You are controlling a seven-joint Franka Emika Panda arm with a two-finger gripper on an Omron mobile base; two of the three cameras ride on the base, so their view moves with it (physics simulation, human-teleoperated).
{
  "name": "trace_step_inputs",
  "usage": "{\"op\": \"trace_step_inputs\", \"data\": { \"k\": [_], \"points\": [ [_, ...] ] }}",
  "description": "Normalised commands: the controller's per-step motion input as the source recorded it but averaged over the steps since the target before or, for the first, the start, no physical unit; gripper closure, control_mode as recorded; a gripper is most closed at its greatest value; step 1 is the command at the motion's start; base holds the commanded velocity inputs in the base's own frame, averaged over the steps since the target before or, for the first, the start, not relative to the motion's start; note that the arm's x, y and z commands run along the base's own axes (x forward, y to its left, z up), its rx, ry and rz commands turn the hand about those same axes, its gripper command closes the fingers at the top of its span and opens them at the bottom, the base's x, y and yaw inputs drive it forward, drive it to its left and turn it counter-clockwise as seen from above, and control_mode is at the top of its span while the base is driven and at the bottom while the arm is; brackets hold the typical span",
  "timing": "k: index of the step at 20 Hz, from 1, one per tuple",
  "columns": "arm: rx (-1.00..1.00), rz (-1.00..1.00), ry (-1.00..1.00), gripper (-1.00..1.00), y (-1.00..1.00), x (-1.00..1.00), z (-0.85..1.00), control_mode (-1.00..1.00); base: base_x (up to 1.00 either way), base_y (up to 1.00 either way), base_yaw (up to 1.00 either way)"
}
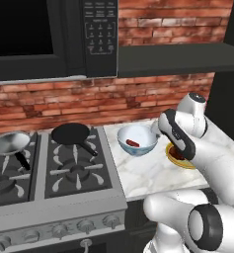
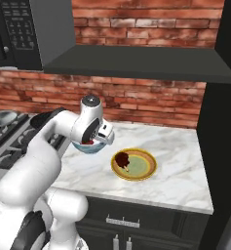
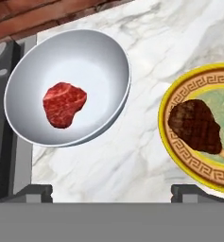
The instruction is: Place one of the steaks on the plate and the other in the bowl. Then place the bowl in the fridge.
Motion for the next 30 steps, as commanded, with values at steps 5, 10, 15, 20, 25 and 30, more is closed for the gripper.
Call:
{"op": "trace_step_inputs", "data": {
  "k": [5,10,15,20,25,30],
  "points": [
    [0.00,0.00,0.03,-1.00,-0.02,0.45,-0.32,-1.00,0.00,0.00,0.00],
    [0.00,0.00,0.02,-1.00,0.00,0.46,-0.28,-1.00,0.00,0.00,0.00],
    [0.00,0.00,0.00,-1.00,-0.01,0.43,-0.29,-1.00,0.00,0.00,0.00],
    [0.00,0.00,0.00,-1.00,0.00,0.42,-0.37,-1.00,0.00,0.00,0.00],
    [0.00,0.00,0.00,-1.00,-0.01,0.35,-0.33,-1.00,0.00,0.00,0.00],
    [0.00,0.00,0.00,1.00,0.00,0.20,-0.29,-1.00,0.00,0.00,0.00]
  ]
}}
